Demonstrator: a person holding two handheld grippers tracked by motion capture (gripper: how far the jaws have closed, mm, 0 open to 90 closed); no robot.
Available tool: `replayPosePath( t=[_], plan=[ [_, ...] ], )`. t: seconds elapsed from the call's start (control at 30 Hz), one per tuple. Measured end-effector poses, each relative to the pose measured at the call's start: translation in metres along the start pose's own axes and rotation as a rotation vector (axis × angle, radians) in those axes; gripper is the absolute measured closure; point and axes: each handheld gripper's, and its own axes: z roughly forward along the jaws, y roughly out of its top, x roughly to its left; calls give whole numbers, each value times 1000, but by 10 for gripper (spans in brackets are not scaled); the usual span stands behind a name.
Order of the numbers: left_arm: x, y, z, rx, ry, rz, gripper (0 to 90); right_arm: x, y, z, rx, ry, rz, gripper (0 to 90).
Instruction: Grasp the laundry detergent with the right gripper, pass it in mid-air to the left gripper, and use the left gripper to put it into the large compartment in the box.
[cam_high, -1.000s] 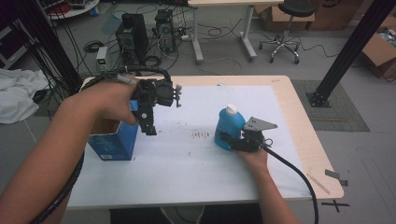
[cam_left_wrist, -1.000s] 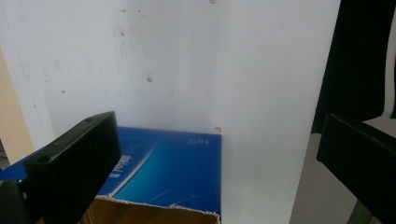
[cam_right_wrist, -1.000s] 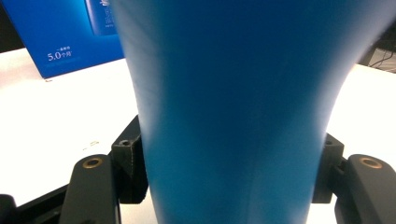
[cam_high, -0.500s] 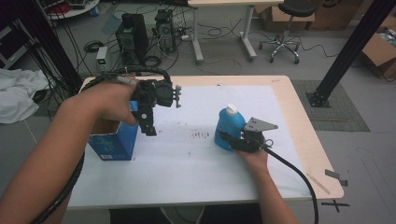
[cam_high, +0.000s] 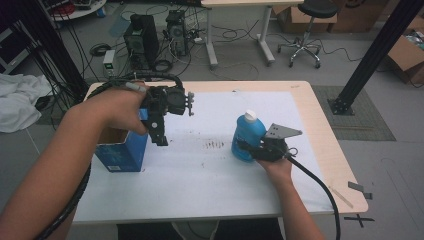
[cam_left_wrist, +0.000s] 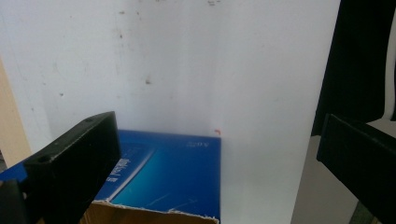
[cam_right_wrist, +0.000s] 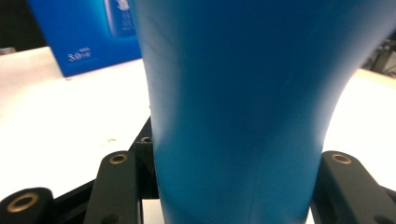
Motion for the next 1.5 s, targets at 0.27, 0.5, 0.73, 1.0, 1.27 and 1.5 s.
replayPosePath(
  t=[0.27,0.5,0.73,1.0,1.27,1.5],
  plan=[
    [0,7,-2,0,1,13,1,1,35,-37,17,62,-93,466],
    [-3,15,-5,0,2,30,1,1,53,-61,31,115,-112,466],
    [-6,20,-5,2,-6,40,1,13,66,-69,44,193,-156,466],
    [-10,25,-7,3,-8,51,1,41,69,-48,64,315,-186,465],
    [-15,28,-4,-2,-16,61,1,65,61,-10,39,390,-183,464],
    [-20,27,-1,-3,-28,62,1,80,53,24,39,438,-174,464]
  ],
)
